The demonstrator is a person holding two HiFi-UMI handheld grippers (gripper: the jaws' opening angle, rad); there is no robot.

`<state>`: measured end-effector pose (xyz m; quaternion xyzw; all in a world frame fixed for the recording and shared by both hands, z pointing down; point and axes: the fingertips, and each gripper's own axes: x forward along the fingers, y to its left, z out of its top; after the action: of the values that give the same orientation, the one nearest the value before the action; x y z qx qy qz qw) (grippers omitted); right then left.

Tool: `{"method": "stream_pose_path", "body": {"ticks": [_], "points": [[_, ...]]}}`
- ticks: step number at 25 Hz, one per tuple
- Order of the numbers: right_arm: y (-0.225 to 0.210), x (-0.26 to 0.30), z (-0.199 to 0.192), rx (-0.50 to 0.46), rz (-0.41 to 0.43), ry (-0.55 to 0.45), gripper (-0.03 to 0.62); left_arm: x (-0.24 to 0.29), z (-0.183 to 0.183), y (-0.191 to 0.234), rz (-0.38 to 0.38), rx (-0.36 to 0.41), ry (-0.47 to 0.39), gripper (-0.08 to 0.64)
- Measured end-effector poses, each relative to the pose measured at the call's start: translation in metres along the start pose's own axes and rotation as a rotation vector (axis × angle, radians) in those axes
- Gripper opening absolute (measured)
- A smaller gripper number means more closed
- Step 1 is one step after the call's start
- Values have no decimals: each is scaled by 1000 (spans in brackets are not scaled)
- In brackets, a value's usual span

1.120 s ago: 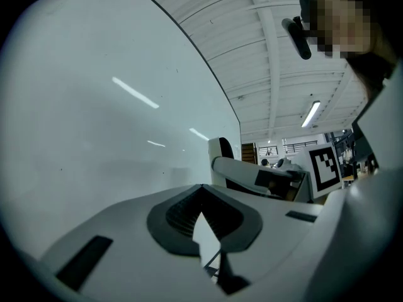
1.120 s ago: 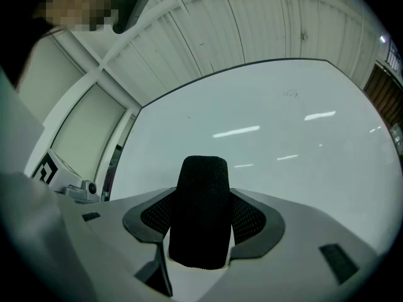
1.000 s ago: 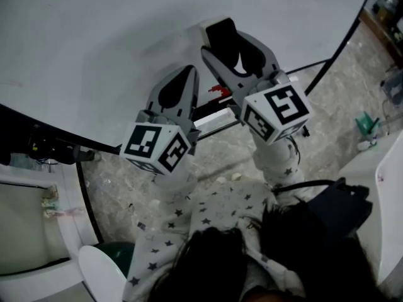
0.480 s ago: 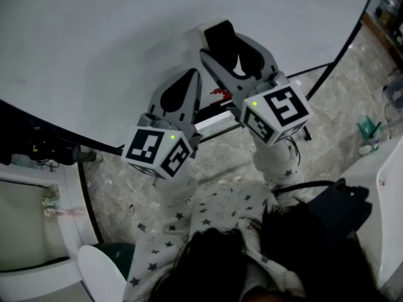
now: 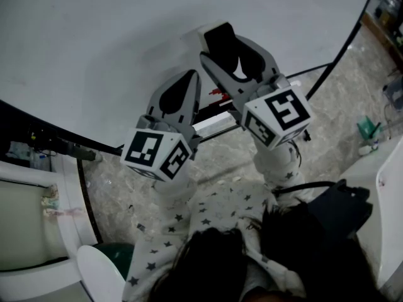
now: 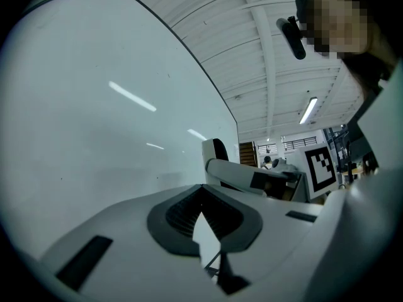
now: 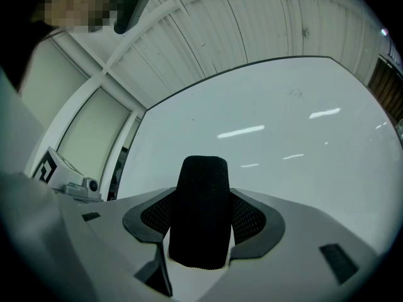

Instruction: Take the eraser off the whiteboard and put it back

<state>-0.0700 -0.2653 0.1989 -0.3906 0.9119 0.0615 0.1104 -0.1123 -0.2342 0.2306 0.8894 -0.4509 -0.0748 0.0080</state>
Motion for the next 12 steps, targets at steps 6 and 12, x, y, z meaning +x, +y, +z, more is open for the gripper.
{"method": "stream_pose_path", "body": {"ticks": [6,12], "points": [[-1,1,4,-8,-14,-17,255,-5,3,6,20,6,-9,2],[-3,1,21,-71,-56,-61,255,-11,13,3,39,27,-29,2]]}}
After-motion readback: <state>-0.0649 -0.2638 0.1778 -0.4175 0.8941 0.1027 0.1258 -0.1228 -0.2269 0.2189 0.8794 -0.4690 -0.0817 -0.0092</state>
